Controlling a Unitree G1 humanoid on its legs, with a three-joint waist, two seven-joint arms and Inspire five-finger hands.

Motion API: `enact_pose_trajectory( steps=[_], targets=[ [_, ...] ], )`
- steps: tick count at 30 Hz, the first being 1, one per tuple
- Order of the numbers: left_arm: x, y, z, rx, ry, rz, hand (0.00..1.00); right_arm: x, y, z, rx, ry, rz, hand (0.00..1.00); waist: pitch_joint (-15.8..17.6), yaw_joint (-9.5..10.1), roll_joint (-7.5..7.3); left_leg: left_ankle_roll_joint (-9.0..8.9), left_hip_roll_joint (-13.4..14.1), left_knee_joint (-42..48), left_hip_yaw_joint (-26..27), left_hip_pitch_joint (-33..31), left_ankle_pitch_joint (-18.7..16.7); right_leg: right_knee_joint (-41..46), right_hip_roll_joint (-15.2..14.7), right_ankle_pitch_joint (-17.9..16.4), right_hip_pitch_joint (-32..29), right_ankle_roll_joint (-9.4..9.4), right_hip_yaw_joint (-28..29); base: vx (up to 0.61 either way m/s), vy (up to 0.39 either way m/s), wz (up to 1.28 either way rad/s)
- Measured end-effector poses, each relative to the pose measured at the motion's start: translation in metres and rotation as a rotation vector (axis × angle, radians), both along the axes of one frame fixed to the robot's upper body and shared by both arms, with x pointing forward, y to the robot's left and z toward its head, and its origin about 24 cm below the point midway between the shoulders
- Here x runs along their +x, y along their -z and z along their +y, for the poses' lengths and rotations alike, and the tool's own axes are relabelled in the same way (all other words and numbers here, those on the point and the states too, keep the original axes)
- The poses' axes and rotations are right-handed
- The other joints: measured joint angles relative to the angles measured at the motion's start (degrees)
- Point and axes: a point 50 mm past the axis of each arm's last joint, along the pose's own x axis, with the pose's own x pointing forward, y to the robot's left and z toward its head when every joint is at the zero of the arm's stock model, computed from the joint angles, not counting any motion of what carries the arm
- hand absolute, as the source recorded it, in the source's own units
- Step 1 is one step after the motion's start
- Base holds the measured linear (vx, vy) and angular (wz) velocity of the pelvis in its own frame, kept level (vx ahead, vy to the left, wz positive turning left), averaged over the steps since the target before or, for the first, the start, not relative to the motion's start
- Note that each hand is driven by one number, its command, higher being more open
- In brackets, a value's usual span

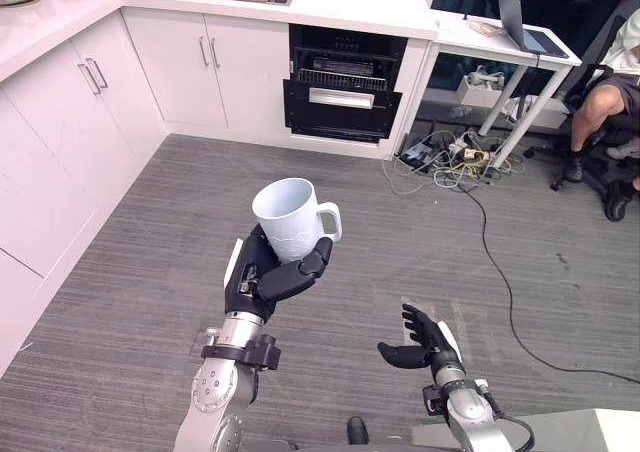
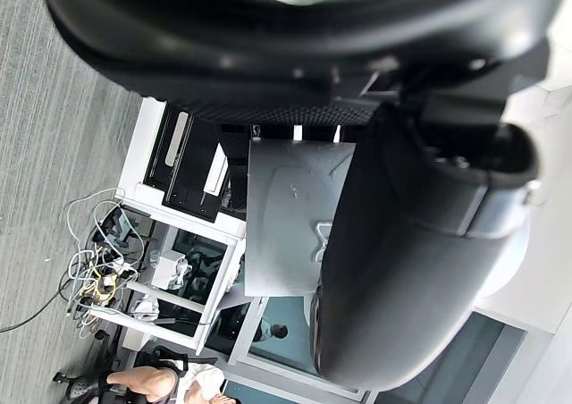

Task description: Walk over to the sink, pick up the cup, carry it to the dishwasher, place the cup inside the dishwasher, then close the dishwasher door

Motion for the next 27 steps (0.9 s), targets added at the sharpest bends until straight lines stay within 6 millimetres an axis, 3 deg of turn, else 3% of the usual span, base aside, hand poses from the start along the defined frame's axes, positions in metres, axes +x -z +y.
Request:
enact_pose_trajectory(
  steps=[3,8,11,13,16,18,20,21,22,23,25,27],
  targets=[
    [0.001,0.000,-0.001,-0.004,0.002,-0.002,0.30,-0.004,0.005,-0.001,-0.001,0.005,0.027,0.90,0.03,-0.67,0.38,-0.03,0.31,-0.45,1.10,0.43,0.01,-1.05,-0.26,0.45,0.52,-0.33,-1.87,0.00,-0.010,-0.13],
    [0.009,0.011,-0.007,-0.037,-0.020,0.046,0.30,-0.027,0.025,-0.005,-0.008,0.036,0.146,0.90,0.18,-0.66,1.84,-0.77,1.35,-1.36,1.51,2.33,-0.20,-1.07,-1.63,0.50,1.75,-0.60,-11.89,0.01,-0.049,-0.04],
    [0.010,0.017,-0.005,-0.045,-0.058,0.083,0.30,-0.028,0.027,-0.001,-0.004,0.053,0.159,0.90,0.42,-0.12,2.35,-3.16,2.88,-0.12,3.41,1.83,-1.08,-1.38,-1.89,0.67,2.39,-1.21,-16.78,0.01,-0.085,0.03],
    [0.010,0.019,-0.005,-0.066,-0.082,0.096,0.30,-0.022,0.024,-0.002,-0.016,0.063,0.143,0.90,0.51,0.31,2.37,-4.13,4.21,1.51,7.95,1.09,-1.55,-1.69,-1.93,0.58,3.51,-1.30,-18.19,-0.02,-0.032,0.37],
    [0.011,0.017,0.006,-0.085,-0.162,0.089,0.30,0.006,0.007,0.001,-0.037,0.045,0.038,0.90,0.79,2.42,2.56,-2.54,4.67,3.36,8.90,-0.55,-2.53,-1.39,-1.81,0.33,3.06,-1.09,-19.13,-0.04,0.028,0.17],
    [0.006,0.017,0.016,-0.087,-0.218,0.095,0.30,0.026,-0.006,0.005,-0.051,0.021,-0.040,0.90,1.24,3.26,2.96,-1.49,4.56,5.26,8.77,-1.84,-3.98,3.01,-2.45,-2.60,0.70,-1.20,-19.28,-0.04,0.103,0.08],
    [0.000,0.017,0.023,-0.079,-0.249,0.098,0.30,0.037,-0.017,0.007,-0.063,0.009,-0.097,0.90,1.98,3.97,2.41,-0.01,2.18,7.42,7.21,-2.70,-5.37,15.25,-6.16,-9.31,-3.77,0.19,-20.67,0.00,0.164,0.43],
    [-0.001,0.016,0.024,-0.078,-0.252,0.095,0.30,0.038,-0.019,0.007,-0.070,0.005,-0.105,0.90,2.45,3.89,1.95,0.48,1.03,7.71,6.56,-2.44,-5.74,19.09,-7.65,-11.07,-4.73,0.37,-21.16,0.05,0.132,0.72],
    [-0.004,0.015,0.025,-0.079,-0.257,0.093,0.30,0.039,-0.019,0.007,-0.079,-0.001,-0.109,0.90,3.12,3.93,1.46,1.84,-1.00,8.19,5.02,-1.81,-6.50,27.36,-10.24,-13.43,-7.26,-1.26,-21.76,0.13,0.116,0.75],
    [-0.004,0.014,0.025,-0.076,-0.257,0.092,0.30,0.038,-0.019,0.008,-0.076,-0.001,-0.107,0.90,4.15,3.76,1.69,4.32,-2.06,8.44,3.49,-0.33,-7.36,36.40,-11.46,-13.59,-10.46,-2.24,-19.65,0.16,0.097,0.74],
    [-0.005,0.014,0.027,-0.066,-0.256,0.090,0.30,0.035,-0.015,0.014,-0.054,0.002,-0.092,0.90,4.31,3.60,1.74,5.14,-2.15,8.45,1.24,0.96,-8.16,40.28,-9.73,-16.09,-13.38,-0.89,-16.76,0.24,0.036,0.65],
    [-0.005,0.011,0.026,-0.064,-0.247,0.075,0.30,0.037,-0.019,0.017,-0.046,0.003,-0.110,0.90,4.40,3.48,1.68,5.21,-2.20,7.97,-0.76,1.71,-9.15,38.63,-7.98,-16.30,-16.77,-1.09,-17.54,0.31,-0.015,0.51]
  ],
)
